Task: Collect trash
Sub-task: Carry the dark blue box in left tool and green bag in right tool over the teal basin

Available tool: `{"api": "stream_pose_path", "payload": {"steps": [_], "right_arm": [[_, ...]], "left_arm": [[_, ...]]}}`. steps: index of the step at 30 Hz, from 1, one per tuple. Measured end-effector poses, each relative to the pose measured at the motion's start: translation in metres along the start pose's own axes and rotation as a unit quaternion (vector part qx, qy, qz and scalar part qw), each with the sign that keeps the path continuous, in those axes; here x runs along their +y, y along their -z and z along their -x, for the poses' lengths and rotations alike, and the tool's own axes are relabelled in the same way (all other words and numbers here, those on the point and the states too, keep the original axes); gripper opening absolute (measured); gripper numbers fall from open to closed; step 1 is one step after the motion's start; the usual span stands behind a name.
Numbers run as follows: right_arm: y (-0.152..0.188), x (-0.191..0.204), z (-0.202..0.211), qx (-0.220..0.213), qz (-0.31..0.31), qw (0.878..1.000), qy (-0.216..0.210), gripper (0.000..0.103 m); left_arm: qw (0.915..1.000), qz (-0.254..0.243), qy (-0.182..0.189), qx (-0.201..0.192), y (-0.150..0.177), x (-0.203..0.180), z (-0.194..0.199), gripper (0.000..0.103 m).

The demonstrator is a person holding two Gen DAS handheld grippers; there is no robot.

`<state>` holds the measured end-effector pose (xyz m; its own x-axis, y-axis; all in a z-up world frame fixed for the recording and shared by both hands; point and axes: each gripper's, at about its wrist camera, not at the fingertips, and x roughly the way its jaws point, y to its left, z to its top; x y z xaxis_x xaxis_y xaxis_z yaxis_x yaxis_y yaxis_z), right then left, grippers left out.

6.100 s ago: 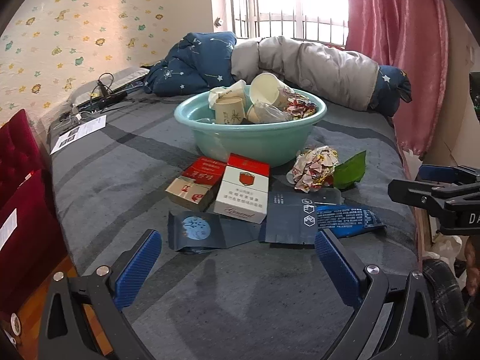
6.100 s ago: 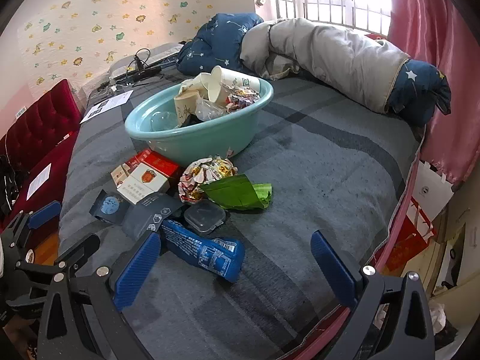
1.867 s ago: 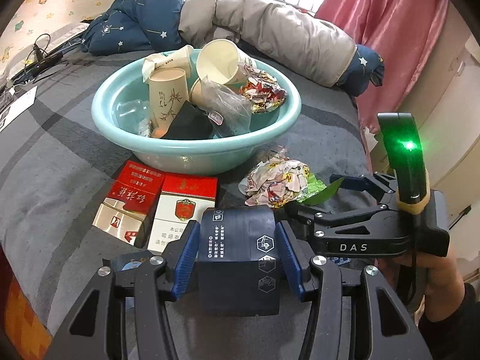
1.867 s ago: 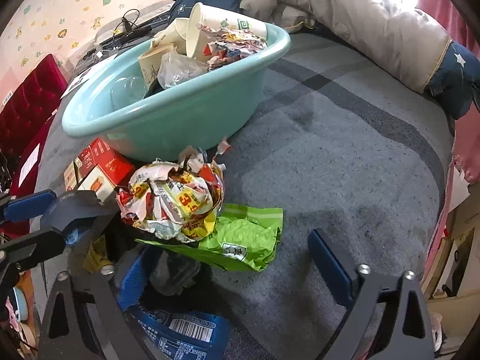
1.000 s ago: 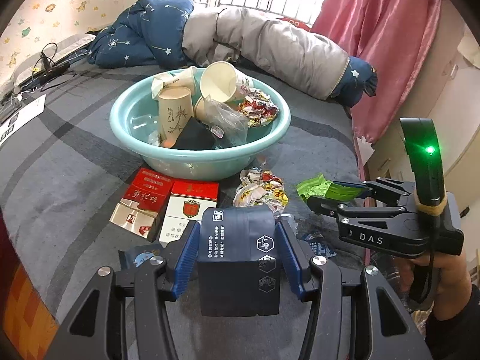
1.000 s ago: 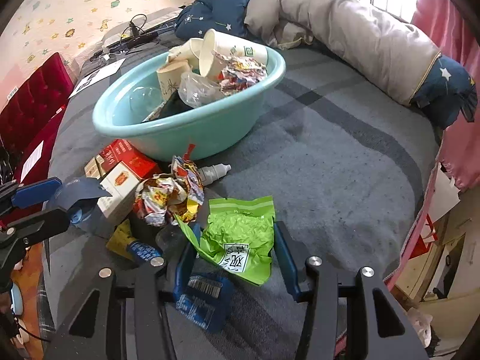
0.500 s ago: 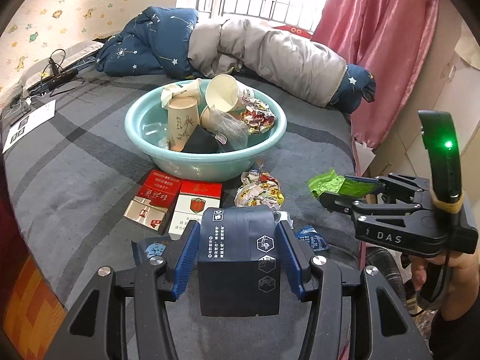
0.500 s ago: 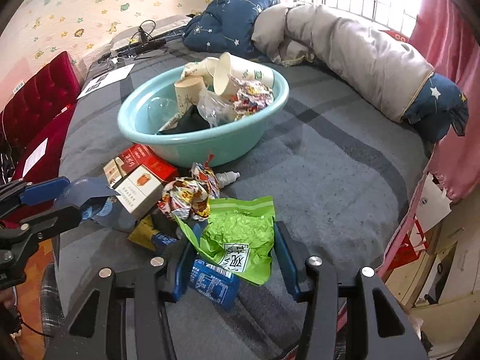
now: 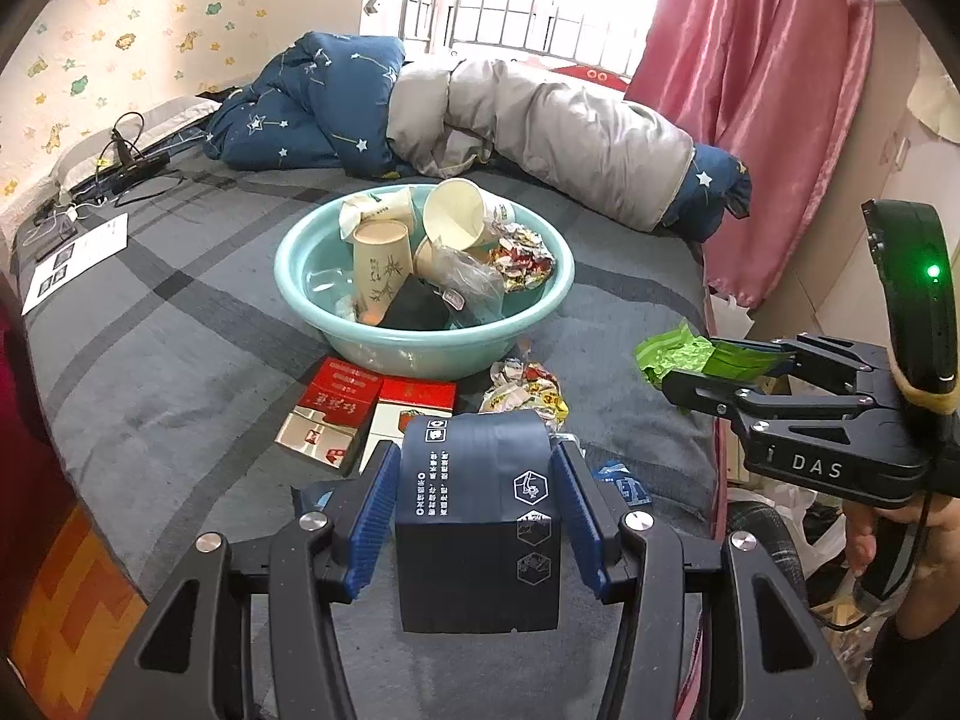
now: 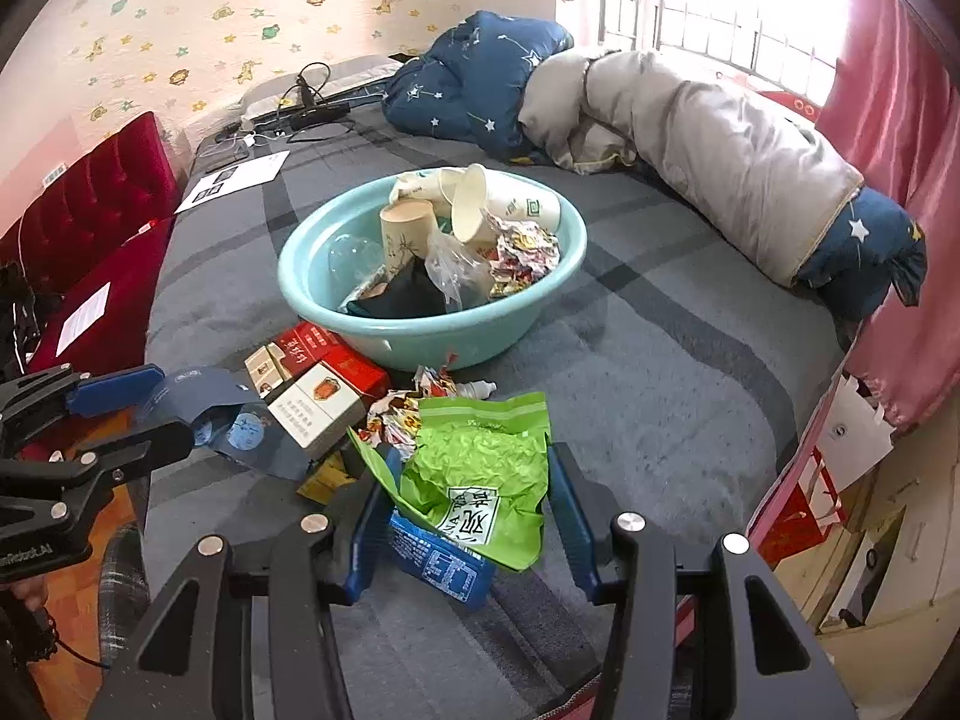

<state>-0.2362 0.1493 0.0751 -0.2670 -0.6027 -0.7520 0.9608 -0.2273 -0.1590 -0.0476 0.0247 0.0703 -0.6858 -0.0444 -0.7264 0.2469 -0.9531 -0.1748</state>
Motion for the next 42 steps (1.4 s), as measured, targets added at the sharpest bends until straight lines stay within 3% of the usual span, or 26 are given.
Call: {"api": "stream_pose_path", "payload": {"steps": [26,42], "right_arm": [[-0.032,0.015,0.030,-0.046,0.020,0.999,-0.014,0.054],[-0.068,0.008,0.022,-0.059,0.023,0.998,-0.020,0.054]], "left_arm": [[0.9986,0.004,-0.019,-0.049,-0.026,0.006,0.026,0.057],[0.9988,-0.007,-0.028,-0.039,-0.056,0.022,0.011,0.057]]}}
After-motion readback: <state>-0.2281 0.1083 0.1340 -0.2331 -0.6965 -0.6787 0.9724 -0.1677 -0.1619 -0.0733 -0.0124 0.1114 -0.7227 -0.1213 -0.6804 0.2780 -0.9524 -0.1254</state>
